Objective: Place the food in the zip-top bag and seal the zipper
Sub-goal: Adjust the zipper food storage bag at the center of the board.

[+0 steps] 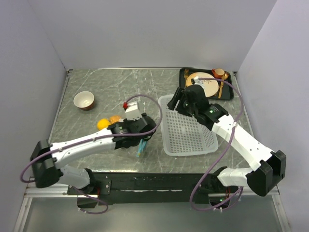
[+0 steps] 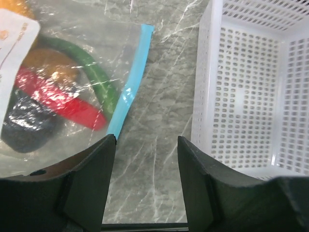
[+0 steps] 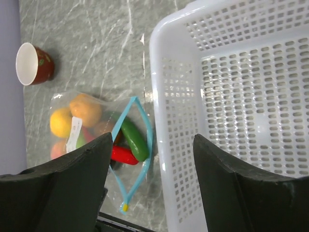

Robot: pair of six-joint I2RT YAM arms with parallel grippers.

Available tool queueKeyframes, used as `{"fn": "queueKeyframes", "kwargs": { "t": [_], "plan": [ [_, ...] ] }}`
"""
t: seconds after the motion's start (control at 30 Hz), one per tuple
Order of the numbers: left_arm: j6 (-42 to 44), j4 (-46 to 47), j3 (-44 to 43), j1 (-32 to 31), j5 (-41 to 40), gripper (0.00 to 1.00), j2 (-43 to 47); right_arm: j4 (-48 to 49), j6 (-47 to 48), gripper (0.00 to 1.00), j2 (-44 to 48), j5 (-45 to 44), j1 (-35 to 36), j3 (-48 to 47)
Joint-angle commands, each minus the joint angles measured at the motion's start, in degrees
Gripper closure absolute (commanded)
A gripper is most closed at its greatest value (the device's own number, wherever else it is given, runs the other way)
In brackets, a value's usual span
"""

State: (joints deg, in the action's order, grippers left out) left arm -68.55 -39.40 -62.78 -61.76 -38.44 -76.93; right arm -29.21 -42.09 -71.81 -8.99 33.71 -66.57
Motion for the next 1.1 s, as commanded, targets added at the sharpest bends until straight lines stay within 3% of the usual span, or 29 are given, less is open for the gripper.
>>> {"fn": "queueKeyframes", "kwargs": {
  "t": [0.0, 0.37, 0.9, 1.07],
  "plan": [
    [3.08, -6.11, -6.73, -0.03, -1.99, 0.41, -6.03, -0.93, 0.69, 0.25, 3.16, -1.20, -1.54, 1.43],
    [2.99, -15.97, -14.64, 2.08, -5.86, 0.42, -15.71, -0.85, 2.01, 0.23, 7.03, 1.08, -7.43, 4.34],
    [13.00, -7.72, -14.82, 4.45, -0.94, 0.41, -19.14, 0.30, 2.80, 0.22, 6.77, 4.42, -10.25, 5.92],
    [13.80, -9.11, -16.05, 4.72, -0.41, 0.41, -21.16, 0.56, 2.80, 0.22, 6.95, 4.86, -10.77, 6.45]
  ]
}}
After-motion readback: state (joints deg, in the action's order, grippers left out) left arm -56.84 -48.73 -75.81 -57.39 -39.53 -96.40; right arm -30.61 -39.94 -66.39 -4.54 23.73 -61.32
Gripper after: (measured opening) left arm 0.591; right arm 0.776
